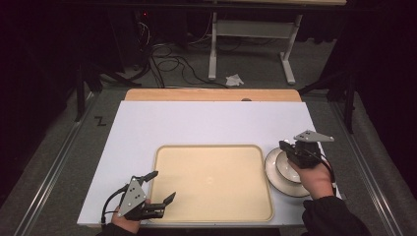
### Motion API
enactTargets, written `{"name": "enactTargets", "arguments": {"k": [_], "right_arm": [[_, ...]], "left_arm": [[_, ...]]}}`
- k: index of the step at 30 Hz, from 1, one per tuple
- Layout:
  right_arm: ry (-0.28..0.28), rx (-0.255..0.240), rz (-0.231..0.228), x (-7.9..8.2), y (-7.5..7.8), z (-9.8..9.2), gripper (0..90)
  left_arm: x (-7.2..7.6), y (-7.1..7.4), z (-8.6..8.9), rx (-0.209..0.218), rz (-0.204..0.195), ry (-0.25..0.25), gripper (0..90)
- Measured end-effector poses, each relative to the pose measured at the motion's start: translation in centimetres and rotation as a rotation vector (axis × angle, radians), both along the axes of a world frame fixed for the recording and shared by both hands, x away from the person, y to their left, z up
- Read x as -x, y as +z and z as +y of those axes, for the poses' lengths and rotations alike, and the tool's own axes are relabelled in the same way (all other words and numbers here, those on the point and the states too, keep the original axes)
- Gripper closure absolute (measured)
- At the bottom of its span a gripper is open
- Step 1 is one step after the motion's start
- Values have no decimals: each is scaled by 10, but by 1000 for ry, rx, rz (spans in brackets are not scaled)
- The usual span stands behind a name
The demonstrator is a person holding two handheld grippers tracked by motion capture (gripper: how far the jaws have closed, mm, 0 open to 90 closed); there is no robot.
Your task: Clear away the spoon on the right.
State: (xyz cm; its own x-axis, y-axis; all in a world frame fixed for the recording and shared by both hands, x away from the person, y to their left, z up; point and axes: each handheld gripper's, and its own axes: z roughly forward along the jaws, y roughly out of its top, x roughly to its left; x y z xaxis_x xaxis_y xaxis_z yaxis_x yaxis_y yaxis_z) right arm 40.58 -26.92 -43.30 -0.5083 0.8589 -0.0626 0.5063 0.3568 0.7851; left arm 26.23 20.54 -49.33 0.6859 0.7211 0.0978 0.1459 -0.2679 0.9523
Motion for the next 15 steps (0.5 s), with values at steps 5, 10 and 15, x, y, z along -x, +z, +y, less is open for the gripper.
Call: {"name": "enactTargets", "arguments": {"k": [5,10,15], "right_arm": [[-33,51,28,-12,-1,-1,900],[-54,66,41,-17,-2,-8,900],[-90,73,37,-16,-1,-23,900]], "left_arm": [[0,0,0,0,-1,-3,158],[0,0,0,0,-1,-3,158],[0,0,0,0,0,-2,158]]}}
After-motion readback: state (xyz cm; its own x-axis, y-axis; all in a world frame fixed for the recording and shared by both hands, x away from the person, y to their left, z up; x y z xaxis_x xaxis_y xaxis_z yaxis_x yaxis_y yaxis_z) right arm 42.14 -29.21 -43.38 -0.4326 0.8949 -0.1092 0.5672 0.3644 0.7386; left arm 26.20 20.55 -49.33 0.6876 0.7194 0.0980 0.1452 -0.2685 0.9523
